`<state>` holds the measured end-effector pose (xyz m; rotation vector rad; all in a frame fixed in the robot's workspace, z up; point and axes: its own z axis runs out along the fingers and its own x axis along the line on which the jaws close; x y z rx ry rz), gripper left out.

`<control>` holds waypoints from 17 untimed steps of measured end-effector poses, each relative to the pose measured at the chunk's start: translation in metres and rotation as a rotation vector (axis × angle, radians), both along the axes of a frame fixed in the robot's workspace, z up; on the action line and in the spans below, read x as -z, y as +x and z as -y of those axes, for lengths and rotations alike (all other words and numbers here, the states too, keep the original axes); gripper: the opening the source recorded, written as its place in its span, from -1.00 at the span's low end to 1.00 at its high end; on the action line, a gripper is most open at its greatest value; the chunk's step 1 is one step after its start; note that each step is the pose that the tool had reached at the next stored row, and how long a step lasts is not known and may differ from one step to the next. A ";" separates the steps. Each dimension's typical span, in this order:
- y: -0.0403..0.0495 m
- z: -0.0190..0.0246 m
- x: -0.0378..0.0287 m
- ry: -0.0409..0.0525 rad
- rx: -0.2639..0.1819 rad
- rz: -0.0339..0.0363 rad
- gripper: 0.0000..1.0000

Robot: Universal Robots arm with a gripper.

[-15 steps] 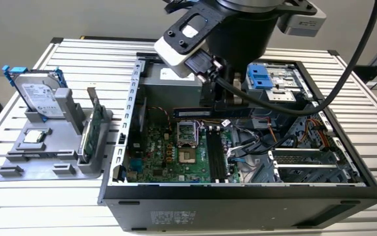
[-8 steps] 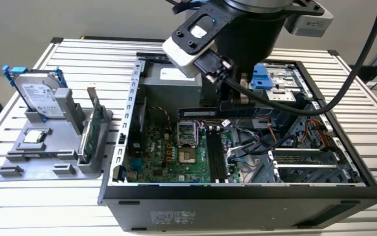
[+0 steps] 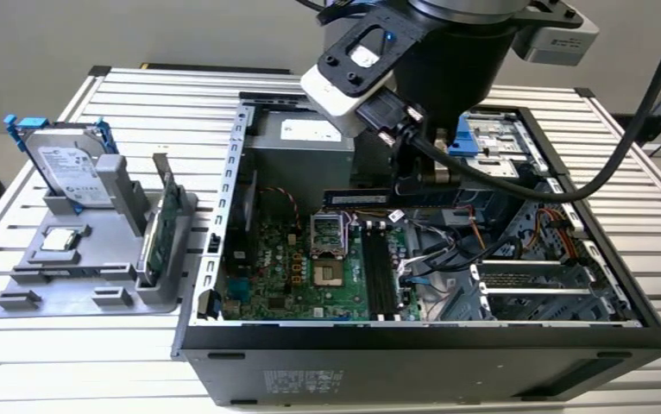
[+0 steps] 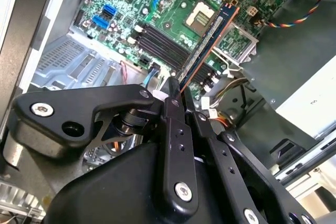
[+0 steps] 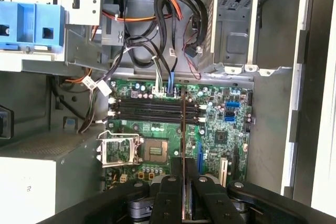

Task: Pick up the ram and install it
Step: 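Pick up the ram and move it above insertion slot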

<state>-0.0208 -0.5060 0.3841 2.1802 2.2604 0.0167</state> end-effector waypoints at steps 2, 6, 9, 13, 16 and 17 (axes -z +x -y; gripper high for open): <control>0.0020 0.0000 0.0000 0.0000 0.000 0.0000 -1.00; 0.0058 0.0000 0.0000 0.0000 0.000 0.0000 -1.00; 0.0084 0.0000 0.0000 -0.0001 0.000 0.0000 -1.00; 0.0117 0.0000 0.0000 -0.0002 0.000 0.0000 -1.00; 0.0140 0.0000 0.0000 -0.0003 0.000 0.0000 -1.00; 0.0148 0.0000 0.0000 -0.0003 0.000 0.0000 -1.00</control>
